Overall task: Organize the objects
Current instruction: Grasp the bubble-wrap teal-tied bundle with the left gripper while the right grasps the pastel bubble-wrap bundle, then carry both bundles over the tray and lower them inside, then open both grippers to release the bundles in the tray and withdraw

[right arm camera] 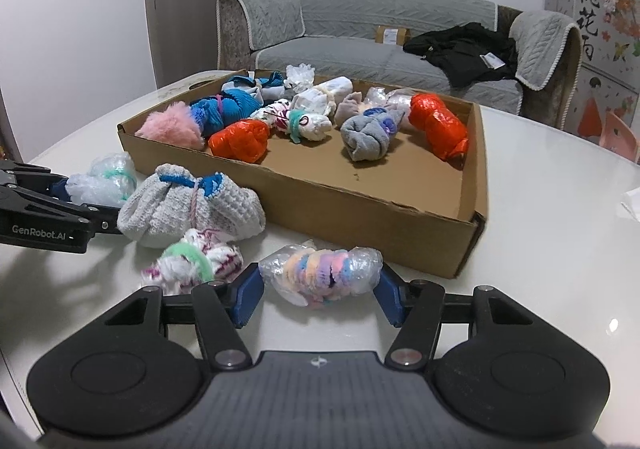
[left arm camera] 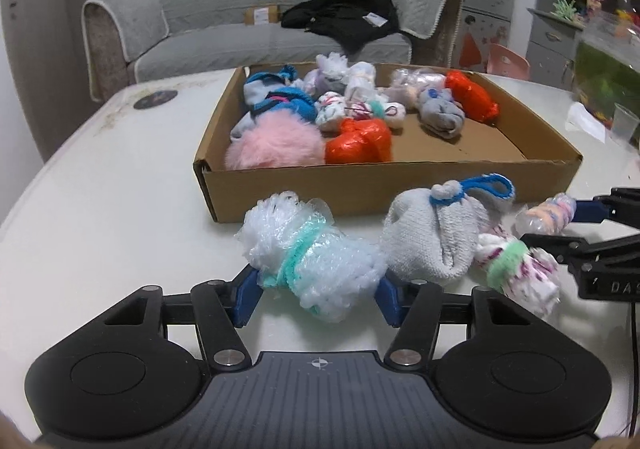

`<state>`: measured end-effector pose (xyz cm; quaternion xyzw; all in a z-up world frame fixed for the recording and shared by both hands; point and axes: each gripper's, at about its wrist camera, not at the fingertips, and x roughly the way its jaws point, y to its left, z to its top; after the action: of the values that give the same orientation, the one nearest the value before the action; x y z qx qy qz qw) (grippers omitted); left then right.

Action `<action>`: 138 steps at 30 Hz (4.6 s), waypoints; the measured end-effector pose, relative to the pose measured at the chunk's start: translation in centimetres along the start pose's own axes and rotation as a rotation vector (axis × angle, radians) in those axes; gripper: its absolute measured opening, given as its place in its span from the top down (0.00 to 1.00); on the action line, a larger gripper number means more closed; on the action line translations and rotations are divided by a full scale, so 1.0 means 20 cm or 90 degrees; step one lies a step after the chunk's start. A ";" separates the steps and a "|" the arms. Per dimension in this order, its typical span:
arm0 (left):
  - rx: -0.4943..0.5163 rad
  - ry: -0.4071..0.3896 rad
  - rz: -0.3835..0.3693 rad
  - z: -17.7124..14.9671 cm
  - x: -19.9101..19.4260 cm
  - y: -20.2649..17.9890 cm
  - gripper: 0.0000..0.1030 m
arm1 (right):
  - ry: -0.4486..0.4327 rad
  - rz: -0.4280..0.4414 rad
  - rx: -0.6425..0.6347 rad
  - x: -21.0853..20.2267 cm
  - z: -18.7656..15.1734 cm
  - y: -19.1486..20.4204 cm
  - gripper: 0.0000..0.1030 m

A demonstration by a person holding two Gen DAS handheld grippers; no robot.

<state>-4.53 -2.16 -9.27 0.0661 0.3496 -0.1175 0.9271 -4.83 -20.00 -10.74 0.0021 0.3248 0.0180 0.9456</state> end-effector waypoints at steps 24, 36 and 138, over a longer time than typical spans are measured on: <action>0.131 -0.072 0.019 0.31 -0.41 0.12 0.44 | -0.068 -0.042 -0.030 -0.34 0.22 -0.41 0.46; 0.179 -0.069 -0.040 0.62 -0.32 -0.03 0.44 | -0.094 0.012 -0.114 -0.28 0.46 -0.35 0.46; 0.090 0.157 -0.103 0.58 0.29 -0.16 0.13 | 0.168 0.223 -0.348 0.38 0.77 0.03 0.35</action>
<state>6.13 -8.52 -4.57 0.1170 0.4560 -0.2071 0.8576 10.70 -19.09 -3.27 -0.1977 0.4218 0.2665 0.8438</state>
